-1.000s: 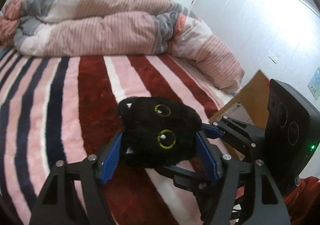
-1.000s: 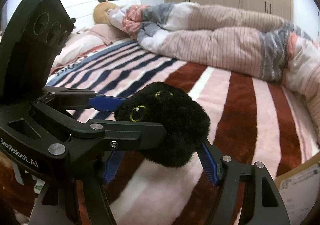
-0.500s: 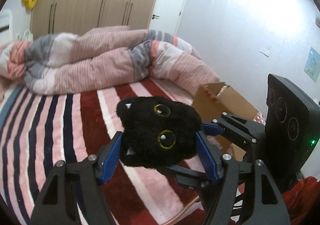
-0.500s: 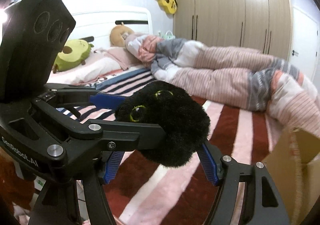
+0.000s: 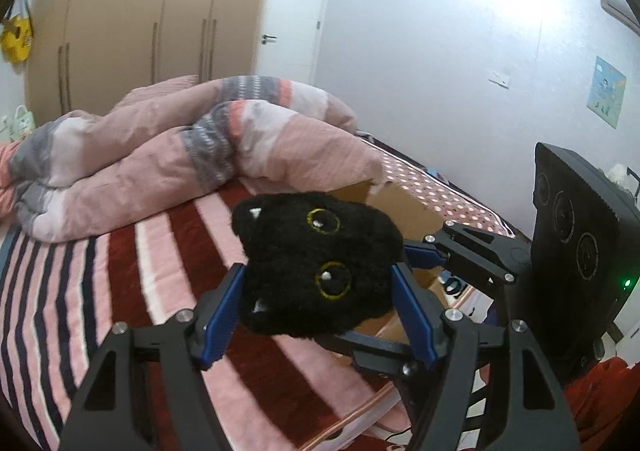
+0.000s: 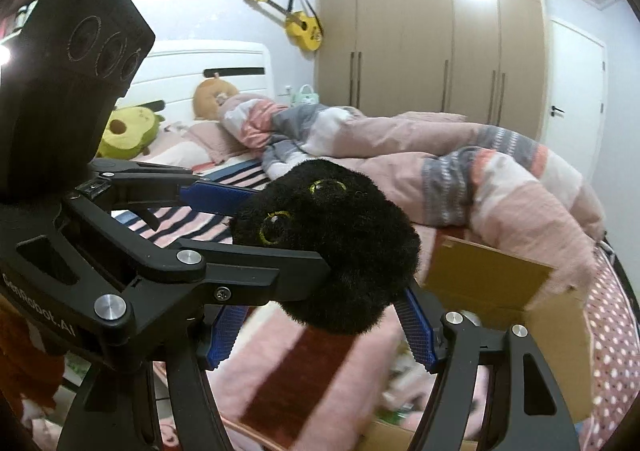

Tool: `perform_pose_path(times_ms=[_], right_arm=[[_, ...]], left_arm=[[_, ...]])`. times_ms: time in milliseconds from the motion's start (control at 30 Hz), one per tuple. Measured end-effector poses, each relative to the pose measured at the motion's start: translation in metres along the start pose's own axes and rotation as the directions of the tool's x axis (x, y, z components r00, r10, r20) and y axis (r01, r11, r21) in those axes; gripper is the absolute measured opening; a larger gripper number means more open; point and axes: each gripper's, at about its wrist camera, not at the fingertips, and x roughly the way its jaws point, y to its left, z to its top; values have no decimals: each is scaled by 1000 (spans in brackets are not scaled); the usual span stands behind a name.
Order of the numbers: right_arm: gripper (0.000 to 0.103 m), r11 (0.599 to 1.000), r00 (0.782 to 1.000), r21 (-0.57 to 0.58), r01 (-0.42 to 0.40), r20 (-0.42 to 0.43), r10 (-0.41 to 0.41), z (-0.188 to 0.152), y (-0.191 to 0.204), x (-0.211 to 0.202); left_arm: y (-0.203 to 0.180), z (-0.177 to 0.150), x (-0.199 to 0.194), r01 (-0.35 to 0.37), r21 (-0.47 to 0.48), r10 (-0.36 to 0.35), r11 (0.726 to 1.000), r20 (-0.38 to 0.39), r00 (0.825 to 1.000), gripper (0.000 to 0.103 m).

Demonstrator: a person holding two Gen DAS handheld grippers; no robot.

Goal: Organize soft objects
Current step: 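Carry the black cat plush with both grippers into the box and release it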

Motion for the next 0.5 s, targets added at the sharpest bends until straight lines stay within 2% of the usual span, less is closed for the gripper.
perform_pose_path(times_ms=[267, 500], right_arm=[[66, 995, 998, 76, 58, -1, -58, -25, -66, -28], [66, 989, 997, 127, 73, -19, -71, -40, -111, -32]], left_arm=[[-47, 25, 55, 41, 72, -37, 997, -67, 997, 69], [-59, 32, 93, 56, 83, -47, 995, -113, 992, 69]])
